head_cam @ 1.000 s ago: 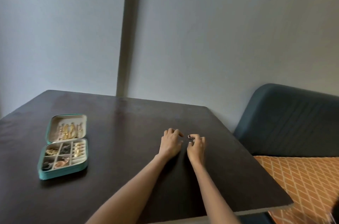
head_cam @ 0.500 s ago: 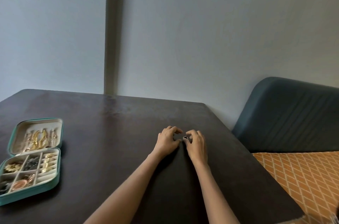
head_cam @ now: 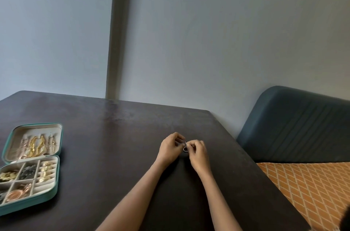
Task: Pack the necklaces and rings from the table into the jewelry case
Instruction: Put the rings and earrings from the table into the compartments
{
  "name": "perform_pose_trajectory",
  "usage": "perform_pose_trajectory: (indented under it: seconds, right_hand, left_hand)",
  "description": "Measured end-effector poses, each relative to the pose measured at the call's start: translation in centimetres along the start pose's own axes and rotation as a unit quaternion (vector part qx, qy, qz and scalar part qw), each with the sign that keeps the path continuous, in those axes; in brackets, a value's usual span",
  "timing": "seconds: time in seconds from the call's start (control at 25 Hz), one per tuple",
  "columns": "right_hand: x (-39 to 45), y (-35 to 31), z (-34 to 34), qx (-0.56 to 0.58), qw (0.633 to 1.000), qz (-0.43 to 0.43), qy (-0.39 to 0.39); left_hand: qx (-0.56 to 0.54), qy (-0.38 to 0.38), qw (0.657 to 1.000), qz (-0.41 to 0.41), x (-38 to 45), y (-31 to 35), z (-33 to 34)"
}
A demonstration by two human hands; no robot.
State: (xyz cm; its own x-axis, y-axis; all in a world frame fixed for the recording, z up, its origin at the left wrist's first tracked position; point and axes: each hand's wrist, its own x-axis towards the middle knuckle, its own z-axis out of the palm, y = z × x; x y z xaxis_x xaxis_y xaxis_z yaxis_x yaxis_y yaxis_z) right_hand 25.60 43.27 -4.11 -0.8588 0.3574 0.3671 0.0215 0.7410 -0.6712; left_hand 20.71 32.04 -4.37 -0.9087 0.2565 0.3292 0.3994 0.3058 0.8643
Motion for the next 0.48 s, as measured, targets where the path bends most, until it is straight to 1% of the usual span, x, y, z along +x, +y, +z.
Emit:
perform_pose_trajectory:
  seconds: [0.04,0.08,0.12,0.2,0.28,0.36,0.48]
  right_hand:
    - [0.1,0.1,-0.1,0.089,0.995,0.032,0.027]
    - [0.1,-0.1,-0.3,0.167,0.983,0.065,0.05]
    - [-0.1,-0.4,-0.5,0.233,0.966,0.096,0.058]
    - [-0.3,-1.0,-0.9,0.311,0.942,0.124,0.031]
    - [-0.6,-1.2,-1.1,0.343,0.933,0.113,-0.012]
    - [-0.7,-1.2,-1.2,0.346,0.932,0.098,-0.037]
    - [-0.8,-1.5,-1.1,0.337,0.936,0.096,-0.039]
  left_hand:
    - [-0.028,0.013,0.999,-0.011,0.0,0.0,-0.1]
    - [-0.05,0.023,0.998,-0.017,-0.1,0.1,-0.2]
    - [-0.068,0.025,0.997,-0.018,-0.2,0.0,-0.4]
    - [-0.11,0.005,0.994,-0.014,-0.4,0.2,-0.7]
    - [-0.163,-0.022,0.986,-0.006,-0.4,0.2,-1.0]
    - [-0.203,-0.036,0.979,0.002,-0.4,0.3,-1.1]
    - [-0.226,-0.036,0.974,-0.001,-0.5,0.4,-1.2]
